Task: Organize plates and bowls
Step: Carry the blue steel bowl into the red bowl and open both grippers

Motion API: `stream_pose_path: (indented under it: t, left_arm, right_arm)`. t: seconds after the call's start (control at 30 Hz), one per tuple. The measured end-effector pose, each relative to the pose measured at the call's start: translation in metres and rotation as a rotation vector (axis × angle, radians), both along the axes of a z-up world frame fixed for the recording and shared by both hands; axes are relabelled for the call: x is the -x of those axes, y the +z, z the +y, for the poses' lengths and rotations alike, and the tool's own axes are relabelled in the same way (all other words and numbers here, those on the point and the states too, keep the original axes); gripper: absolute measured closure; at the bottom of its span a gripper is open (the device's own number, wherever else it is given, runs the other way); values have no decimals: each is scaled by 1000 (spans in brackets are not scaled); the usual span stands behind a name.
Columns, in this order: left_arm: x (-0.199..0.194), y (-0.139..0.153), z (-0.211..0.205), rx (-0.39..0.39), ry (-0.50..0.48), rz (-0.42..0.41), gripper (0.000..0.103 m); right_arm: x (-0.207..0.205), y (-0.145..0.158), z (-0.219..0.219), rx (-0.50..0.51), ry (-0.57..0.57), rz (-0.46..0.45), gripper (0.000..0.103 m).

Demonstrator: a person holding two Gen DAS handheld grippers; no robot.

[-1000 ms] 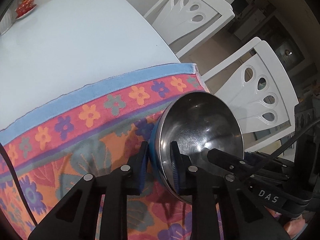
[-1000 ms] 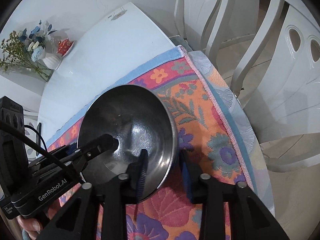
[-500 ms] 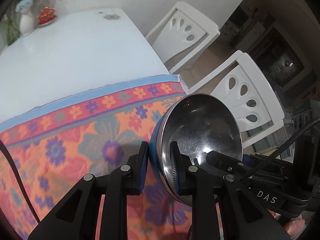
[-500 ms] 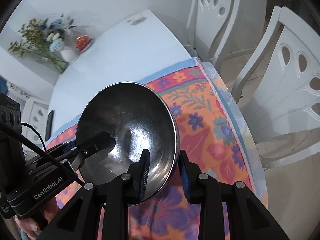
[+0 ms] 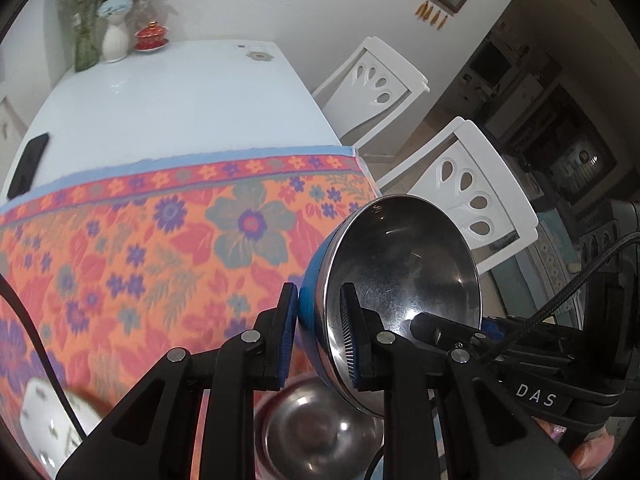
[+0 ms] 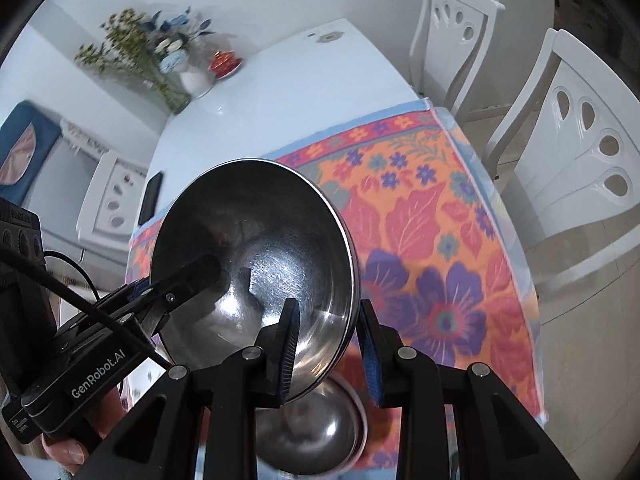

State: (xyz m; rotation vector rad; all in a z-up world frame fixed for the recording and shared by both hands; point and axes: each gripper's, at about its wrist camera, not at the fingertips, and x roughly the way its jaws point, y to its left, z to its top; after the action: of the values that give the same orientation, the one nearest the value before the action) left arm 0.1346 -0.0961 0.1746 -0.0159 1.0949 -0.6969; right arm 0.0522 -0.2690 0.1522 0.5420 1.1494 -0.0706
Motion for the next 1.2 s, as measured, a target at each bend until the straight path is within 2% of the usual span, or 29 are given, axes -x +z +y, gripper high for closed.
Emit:
stream_pose_path:
  t: [0.17, 0.43, 0.67, 0.83, 1.2]
  left_arm:
    - [29, -5, 20, -5, 20, 22, 85]
    - [57, -28, 41, -18, 40, 88, 85]
    - [75, -39, 48, -57, 22, 85, 85]
    - [83, -44, 47, -88, 5, 79, 85]
    - [87, -57, 46, -103, 3, 102, 85]
  right_arm:
    - [23, -2, 16, -6, 42, 31, 74]
    - [49, -21, 37, -22, 93, 112, 74]
    - [60, -34, 48, -25, 116, 156, 74]
    - [63, -43, 51, -24, 118, 183, 74]
    - [66, -51, 52, -9, 118, 205, 74]
